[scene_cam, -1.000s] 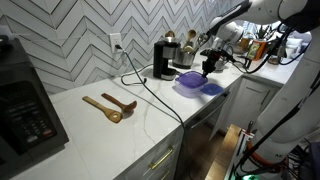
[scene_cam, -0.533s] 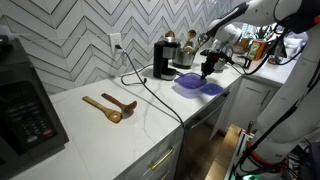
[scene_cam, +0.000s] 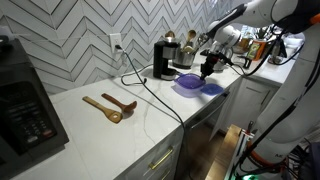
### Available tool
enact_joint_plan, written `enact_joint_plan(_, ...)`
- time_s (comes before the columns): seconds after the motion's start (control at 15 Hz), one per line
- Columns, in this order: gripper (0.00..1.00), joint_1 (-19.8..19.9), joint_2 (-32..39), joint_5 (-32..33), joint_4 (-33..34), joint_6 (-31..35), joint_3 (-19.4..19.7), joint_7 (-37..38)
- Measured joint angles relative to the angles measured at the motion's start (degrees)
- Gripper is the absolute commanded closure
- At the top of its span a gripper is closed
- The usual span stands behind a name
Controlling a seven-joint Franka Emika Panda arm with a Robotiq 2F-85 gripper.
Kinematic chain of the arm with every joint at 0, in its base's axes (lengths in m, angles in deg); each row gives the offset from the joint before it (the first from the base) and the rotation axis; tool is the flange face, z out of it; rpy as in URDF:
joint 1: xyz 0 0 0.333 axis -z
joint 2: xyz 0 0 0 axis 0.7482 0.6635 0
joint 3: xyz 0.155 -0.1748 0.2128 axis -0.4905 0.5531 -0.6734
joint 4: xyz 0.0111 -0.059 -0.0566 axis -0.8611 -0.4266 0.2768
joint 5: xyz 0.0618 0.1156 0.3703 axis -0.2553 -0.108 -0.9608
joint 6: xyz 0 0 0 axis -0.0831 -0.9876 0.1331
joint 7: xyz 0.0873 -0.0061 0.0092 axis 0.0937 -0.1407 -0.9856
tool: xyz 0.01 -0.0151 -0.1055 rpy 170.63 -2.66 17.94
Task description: Cover the lunch boxes with their lids
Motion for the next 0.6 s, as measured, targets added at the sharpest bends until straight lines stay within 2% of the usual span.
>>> enact_joint_plan(0.6,0.98,0.17,0.89,0.00,0.00,0.66,0.00,0.09)
